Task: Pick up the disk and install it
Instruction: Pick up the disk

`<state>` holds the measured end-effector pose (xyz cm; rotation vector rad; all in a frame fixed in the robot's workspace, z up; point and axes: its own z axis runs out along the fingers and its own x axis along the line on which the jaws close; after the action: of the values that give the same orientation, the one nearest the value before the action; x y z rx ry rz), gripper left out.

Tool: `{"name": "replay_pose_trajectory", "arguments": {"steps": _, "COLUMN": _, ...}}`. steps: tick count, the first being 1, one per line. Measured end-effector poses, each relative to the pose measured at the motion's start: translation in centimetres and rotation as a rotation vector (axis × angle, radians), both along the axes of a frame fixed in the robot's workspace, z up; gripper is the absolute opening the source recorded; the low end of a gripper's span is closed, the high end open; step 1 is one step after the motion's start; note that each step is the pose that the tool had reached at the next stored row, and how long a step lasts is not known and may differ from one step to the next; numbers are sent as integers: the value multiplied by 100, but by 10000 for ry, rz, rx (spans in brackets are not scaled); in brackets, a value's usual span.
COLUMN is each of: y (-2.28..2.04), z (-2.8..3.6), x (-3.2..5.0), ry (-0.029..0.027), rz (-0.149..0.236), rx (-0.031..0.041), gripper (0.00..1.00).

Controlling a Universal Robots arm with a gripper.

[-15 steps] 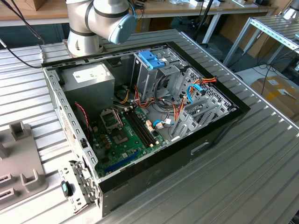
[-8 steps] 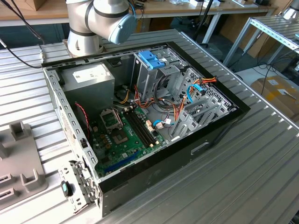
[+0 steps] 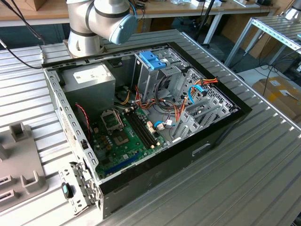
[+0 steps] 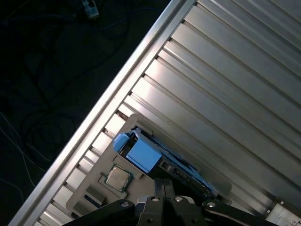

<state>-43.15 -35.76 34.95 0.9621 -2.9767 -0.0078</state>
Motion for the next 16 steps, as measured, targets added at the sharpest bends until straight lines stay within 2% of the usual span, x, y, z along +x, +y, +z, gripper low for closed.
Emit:
{"name": "replay_pose_trajectory", "arguments": {"steps": 11, "y": 0, "z": 0, "x": 0, "ry": 0, "rz": 11, "rx": -4, "gripper": 11}}
{"name": "replay_pose_trajectory", "arguments": {"steps": 16, "y": 0, "z": 0, "x": 0, "ry": 0, "rz": 156, "rx": -3, "gripper": 11}}
